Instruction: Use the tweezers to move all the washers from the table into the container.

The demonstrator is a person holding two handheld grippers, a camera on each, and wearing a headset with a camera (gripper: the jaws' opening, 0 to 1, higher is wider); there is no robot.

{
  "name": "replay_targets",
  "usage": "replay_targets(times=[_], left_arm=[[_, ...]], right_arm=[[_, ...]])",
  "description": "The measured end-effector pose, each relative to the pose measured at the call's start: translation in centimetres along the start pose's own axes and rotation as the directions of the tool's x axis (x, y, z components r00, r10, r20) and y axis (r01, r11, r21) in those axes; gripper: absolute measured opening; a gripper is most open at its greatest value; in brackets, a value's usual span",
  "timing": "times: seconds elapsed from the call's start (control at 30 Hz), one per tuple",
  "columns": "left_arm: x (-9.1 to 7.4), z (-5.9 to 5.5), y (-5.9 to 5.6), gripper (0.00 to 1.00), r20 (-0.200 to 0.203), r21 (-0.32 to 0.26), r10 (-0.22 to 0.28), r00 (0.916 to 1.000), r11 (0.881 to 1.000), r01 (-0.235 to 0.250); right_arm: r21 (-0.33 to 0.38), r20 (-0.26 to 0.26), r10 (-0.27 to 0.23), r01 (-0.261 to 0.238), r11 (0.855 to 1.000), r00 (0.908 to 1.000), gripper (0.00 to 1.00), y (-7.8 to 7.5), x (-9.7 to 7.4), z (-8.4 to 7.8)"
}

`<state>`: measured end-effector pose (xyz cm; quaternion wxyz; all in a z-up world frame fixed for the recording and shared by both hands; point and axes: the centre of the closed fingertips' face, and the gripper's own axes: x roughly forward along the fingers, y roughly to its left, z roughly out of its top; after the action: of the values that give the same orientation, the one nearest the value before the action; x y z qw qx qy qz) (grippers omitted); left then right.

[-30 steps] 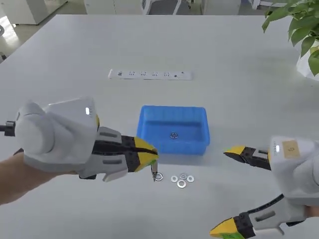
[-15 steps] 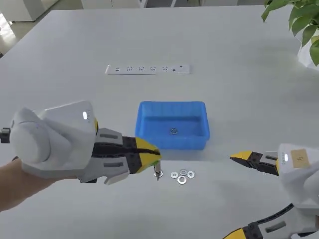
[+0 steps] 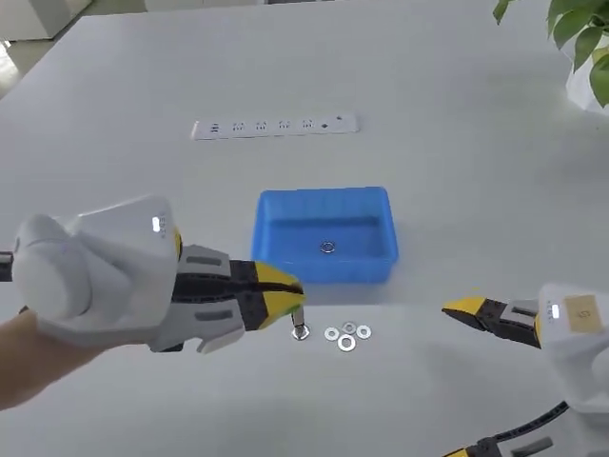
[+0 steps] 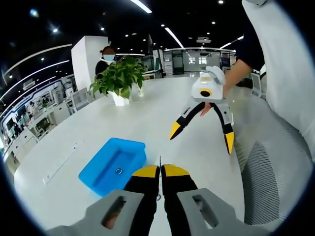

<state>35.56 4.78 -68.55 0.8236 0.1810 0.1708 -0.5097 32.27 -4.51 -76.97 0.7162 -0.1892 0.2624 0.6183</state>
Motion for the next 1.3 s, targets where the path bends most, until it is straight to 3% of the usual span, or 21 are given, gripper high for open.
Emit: replay_targets(times=[0.5,0.77,0.93,1.3], left_arm=[[0.9,-0.7,0.4,0.05,-0.002,-0.002,-0.017,0.9999,1.000,0.017],[1.0,-1.7,0.3,0.05,-0.014,-0.002,-0.016,0.9998,1.000,0.016],[1.0,-1.6,0.2,0.05,0.002,-0.019,-0.011,0.9999,1.000,0.011],[0.7,-1.8,-0.1,0.05,-0.005,-0.003,-0.025,0.9997,1.000,0.025]], right_arm=[[0.013,-0.038,0.029,-0.028,1.000,0.9989,1.00,0.4,0.6,-1.2],[0.029,-0.036,0.035,-0.034,0.999,0.9988,1.00,0.5,0.7,-1.2],[0.032,-0.041,0.041,-0.039,0.999,0.9983,1.00,0.5,0.7,-1.2],[0.013,-0.012,0.070,-0.070,0.997,0.9975,0.98,0.6,1.7,0.7]])
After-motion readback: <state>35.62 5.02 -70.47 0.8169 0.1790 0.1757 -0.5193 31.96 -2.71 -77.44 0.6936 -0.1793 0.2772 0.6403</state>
